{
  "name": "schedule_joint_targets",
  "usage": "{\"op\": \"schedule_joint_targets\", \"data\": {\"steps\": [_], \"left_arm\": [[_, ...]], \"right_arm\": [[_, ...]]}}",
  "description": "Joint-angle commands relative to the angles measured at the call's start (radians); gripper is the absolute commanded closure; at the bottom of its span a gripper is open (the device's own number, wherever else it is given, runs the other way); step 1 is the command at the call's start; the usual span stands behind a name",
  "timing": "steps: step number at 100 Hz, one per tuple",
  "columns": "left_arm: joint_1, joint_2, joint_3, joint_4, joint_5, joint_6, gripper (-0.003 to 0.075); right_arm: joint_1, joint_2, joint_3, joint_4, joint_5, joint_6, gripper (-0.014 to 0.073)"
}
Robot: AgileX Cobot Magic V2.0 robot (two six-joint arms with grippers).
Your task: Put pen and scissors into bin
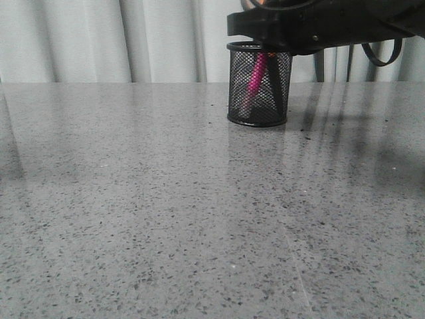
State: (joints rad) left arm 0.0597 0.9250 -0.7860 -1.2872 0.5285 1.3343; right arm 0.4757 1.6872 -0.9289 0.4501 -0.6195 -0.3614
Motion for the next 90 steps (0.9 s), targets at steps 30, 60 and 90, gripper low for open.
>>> {"op": "schedule_joint_targets", "data": {"steps": [30,60,90], "left_arm": [[0.003,-0.012,-0.026,-0.041,-0.015,-0.001,0.0739],[0.003,-0.018,-0.026,0.003,-0.015,0.000,0.0739],[0.003,-0.179,0.064,0.015,-0.085,0.026,0.0739]], "right_arm": [[-0.003,-0.155,-0.011,-0.028,-0.126,0.000,0.0285],[-0.003,-0.415,0.103,-0.028,-0.140,-0.190,0.0459],[-0.005,-0.721,0.303,-0.028,-0.133,-0.227,0.0670]]}}
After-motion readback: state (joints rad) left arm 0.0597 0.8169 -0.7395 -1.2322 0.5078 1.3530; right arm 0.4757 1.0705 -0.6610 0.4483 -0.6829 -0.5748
